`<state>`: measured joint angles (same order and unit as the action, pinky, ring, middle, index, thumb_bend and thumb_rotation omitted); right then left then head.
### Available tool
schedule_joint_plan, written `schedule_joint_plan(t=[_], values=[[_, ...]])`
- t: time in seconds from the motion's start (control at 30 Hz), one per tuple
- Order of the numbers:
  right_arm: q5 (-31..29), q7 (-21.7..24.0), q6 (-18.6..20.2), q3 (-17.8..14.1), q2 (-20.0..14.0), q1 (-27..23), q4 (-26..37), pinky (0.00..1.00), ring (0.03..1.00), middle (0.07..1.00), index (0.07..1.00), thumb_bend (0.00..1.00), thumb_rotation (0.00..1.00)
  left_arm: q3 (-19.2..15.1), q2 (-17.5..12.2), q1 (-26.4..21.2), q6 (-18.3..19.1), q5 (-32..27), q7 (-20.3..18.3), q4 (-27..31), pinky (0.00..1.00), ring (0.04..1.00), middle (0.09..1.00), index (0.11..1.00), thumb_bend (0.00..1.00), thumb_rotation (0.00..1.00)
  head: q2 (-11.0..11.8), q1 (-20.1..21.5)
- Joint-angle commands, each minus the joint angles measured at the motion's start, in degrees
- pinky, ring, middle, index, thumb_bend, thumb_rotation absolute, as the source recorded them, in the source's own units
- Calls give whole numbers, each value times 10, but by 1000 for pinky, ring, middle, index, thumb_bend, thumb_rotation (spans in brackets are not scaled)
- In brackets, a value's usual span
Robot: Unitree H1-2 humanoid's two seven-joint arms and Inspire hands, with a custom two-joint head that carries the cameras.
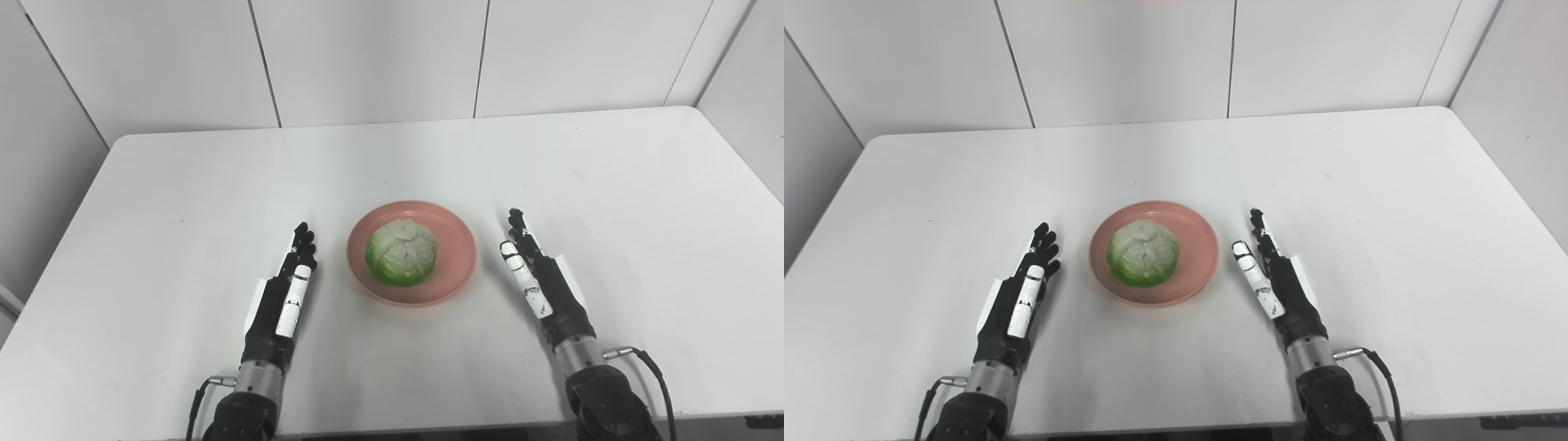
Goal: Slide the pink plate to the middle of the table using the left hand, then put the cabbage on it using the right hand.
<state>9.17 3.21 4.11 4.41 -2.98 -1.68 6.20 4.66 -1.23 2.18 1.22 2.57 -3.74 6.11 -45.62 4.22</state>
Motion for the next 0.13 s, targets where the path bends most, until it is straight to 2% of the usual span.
schedule_joint_plan(t=[0.0,0.1], values=[[-4,0,-24,3,-1,-16,5,1000,1000,1000,1000,317,1000,-4,-4,-13,-4,-3,-1,-9,980,989,1000,994,396,1000,0,0],[-2,-1,-21,4,-1,-15,7,999,1000,1000,1000,312,1000,-4,-4,-14,-2,-2,0,-8,977,987,999,993,396,1000,-2,1]])
